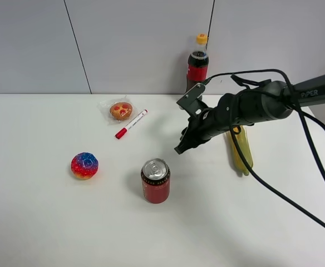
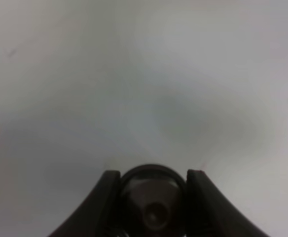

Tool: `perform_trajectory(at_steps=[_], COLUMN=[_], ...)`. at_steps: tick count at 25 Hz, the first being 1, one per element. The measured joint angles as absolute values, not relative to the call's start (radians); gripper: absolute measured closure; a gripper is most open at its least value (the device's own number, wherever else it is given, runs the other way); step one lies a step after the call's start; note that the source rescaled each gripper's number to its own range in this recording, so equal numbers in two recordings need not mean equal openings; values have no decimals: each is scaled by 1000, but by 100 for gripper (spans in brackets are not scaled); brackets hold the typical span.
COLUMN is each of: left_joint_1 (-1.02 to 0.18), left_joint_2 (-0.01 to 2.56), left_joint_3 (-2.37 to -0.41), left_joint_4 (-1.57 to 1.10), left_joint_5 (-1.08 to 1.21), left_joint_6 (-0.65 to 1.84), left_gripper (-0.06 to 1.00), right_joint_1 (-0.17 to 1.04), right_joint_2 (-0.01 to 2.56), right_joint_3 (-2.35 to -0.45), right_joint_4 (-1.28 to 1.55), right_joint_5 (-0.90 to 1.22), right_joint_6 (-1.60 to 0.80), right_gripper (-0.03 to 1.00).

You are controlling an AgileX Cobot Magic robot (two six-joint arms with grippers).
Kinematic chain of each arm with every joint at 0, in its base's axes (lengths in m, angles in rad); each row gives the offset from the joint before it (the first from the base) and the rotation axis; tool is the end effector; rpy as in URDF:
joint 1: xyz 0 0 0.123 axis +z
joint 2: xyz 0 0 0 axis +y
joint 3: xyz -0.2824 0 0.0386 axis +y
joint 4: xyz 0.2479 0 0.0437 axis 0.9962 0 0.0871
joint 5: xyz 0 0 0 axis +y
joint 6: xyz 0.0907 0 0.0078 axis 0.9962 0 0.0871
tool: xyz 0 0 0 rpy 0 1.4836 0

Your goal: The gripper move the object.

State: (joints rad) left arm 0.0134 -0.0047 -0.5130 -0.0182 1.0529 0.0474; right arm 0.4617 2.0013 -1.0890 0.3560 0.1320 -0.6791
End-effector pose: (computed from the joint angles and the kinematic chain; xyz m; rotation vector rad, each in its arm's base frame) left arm -0.0068 -0.0015 0.2814 0.0353 2.0184 0.0169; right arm 0.3491 0.1784 0.1202 -0.9849 2.3217 0.1127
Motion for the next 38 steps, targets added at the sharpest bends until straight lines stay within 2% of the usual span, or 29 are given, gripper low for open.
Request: perform_trajectory(at_steps=[6, 36, 38], left_joint_1=[13, 13, 13], left_joint_2=[-5, -7, -7], left_joint_3=[-513, -513, -513], left_joint_4=[-18, -18, -18], left_joint_5=[1053, 1053, 1053], left_joint_6=[47, 47, 47], left_gripper=[-6, -6, -6], right_joint_1=[462, 462, 462], right_joint_2=[2017, 2101, 2101], right_joint_3=[-1089, -1089, -1089], right_joint_4=[372, 391, 392], right_joint_5=[48, 19, 18], right_joint_6=[-679, -665, -665], right_gripper=[97, 97, 89])
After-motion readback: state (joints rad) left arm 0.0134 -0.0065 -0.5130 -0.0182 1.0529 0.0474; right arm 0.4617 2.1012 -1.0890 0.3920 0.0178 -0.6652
